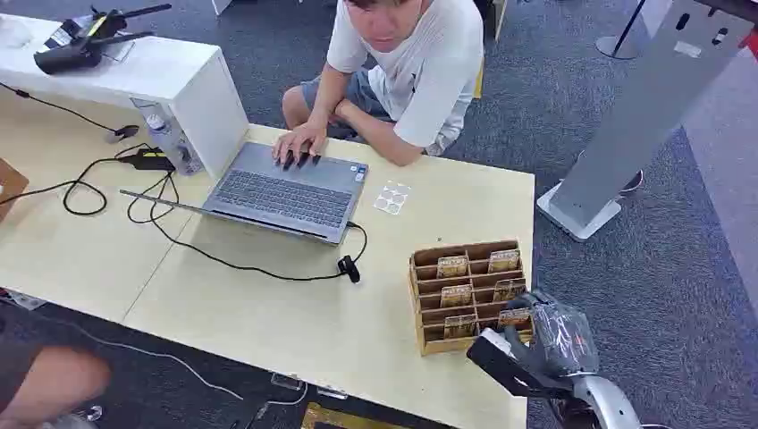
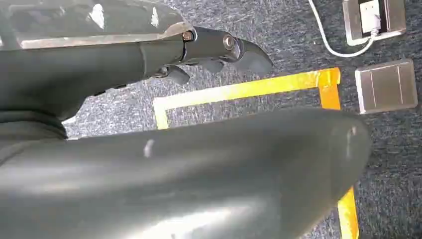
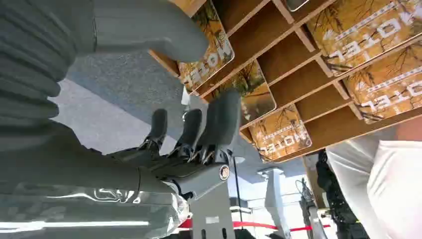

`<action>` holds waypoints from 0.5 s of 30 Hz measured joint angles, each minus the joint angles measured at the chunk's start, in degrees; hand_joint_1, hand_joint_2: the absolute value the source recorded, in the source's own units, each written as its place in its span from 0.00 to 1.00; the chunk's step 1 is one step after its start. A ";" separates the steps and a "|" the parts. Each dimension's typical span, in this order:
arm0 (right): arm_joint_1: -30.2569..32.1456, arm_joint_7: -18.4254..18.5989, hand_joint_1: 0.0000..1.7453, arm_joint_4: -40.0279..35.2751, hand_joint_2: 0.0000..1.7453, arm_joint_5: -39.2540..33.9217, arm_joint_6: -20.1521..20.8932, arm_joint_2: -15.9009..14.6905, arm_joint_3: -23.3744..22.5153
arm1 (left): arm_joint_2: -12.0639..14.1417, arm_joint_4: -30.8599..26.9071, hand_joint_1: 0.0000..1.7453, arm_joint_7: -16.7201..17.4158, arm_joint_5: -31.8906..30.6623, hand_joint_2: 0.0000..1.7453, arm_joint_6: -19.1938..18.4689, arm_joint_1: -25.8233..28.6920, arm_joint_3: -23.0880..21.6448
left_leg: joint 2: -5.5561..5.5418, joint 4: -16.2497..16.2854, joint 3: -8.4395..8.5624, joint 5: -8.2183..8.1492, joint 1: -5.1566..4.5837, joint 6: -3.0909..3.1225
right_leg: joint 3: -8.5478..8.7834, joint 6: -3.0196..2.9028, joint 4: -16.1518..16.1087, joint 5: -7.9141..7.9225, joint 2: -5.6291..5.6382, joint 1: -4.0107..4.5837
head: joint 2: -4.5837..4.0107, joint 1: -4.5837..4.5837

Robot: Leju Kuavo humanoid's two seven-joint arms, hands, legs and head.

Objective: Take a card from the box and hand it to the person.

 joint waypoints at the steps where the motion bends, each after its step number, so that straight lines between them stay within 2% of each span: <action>1: -0.04 -0.20 0.42 0.15 1.00 0.00 0.02 0.11 0.00 | 0.00 0.00 0.00 0.00 -0.07 0.00 -0.13 0.00 -0.02 | 0.00 0.00 0.00 0.00 0.00 0.00 | 0.00 0.00 0.00 0.00 0.00 0.00 | -0.02 0.00; 3: -0.19 -0.46 0.36 0.35 1.00 0.02 0.07 0.28 0.07 | 0.00 0.00 0.00 0.00 -0.13 0.00 -0.22 0.00 -0.07 | 0.00 0.00 0.00 0.00 0.00 0.00 | 0.00 0.00 0.00 0.00 0.00 0.00 | -0.02 0.00; 9: -1.32 -0.74 0.38 1.16 1.00 0.09 0.13 0.72 0.24 | 0.00 0.00 0.00 -0.20 -0.11 0.00 -0.33 0.00 -0.22 | 0.00 0.00 0.00 0.00 0.00 0.00 | 0.00 0.00 0.00 0.00 0.00 0.00 | -0.02 -0.02; 10: -1.53 -0.77 0.51 1.31 1.00 0.11 0.13 0.79 0.26 | 0.00 0.00 0.00 -0.24 -0.07 0.00 -0.33 -0.02 -0.31 | 0.00 0.00 0.00 0.00 0.00 0.00 | 0.00 0.00 0.00 0.00 0.00 0.00 | -0.02 0.00; 11: -1.68 -0.77 0.54 1.49 1.00 0.13 0.13 0.83 0.26 | 0.00 0.00 0.00 -0.31 -0.02 0.00 -0.33 -0.01 -0.35 | 0.00 0.00 0.00 0.00 0.00 0.00 | 0.00 0.00 0.00 0.00 0.00 0.00 | 0.00 0.00; 15: -2.65 -0.92 0.48 2.54 1.00 0.20 0.39 1.09 0.48 | 0.00 0.00 0.00 -0.50 0.04 0.00 -0.31 -0.03 -0.48 | 0.00 0.00 -0.01 0.00 0.00 0.00 | 0.00 0.00 0.00 0.00 0.00 0.00 | 0.00 0.00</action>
